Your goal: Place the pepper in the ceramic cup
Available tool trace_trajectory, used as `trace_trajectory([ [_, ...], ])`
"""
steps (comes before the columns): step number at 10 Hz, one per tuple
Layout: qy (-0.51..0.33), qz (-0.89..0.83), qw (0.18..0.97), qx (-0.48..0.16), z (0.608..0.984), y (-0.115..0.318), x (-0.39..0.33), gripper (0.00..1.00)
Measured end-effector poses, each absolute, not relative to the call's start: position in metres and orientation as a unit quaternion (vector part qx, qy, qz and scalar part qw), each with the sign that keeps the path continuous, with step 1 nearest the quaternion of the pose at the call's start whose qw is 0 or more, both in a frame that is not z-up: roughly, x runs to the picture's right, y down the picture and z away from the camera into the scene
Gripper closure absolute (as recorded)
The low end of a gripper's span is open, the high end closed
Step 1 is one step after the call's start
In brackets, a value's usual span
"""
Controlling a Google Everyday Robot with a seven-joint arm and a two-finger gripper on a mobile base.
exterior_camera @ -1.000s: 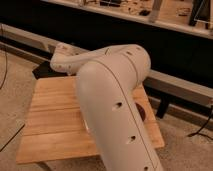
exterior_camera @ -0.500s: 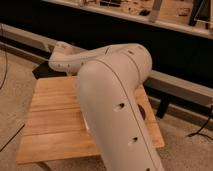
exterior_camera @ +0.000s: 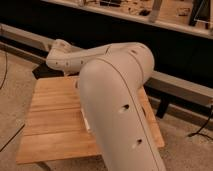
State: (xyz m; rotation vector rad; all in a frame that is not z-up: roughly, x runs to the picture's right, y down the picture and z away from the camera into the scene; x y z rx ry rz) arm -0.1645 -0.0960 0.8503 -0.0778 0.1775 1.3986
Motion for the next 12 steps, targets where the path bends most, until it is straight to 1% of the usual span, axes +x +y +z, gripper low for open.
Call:
trace_trajectory([
  [9,0.080,0.642,0.762,-0.036,0.8501,-0.0964,-0.1656,0.20],
  [12,0.096,0.612,0.785,-0.010,0.8552,-0.0972,-0.1568,0.20],
])
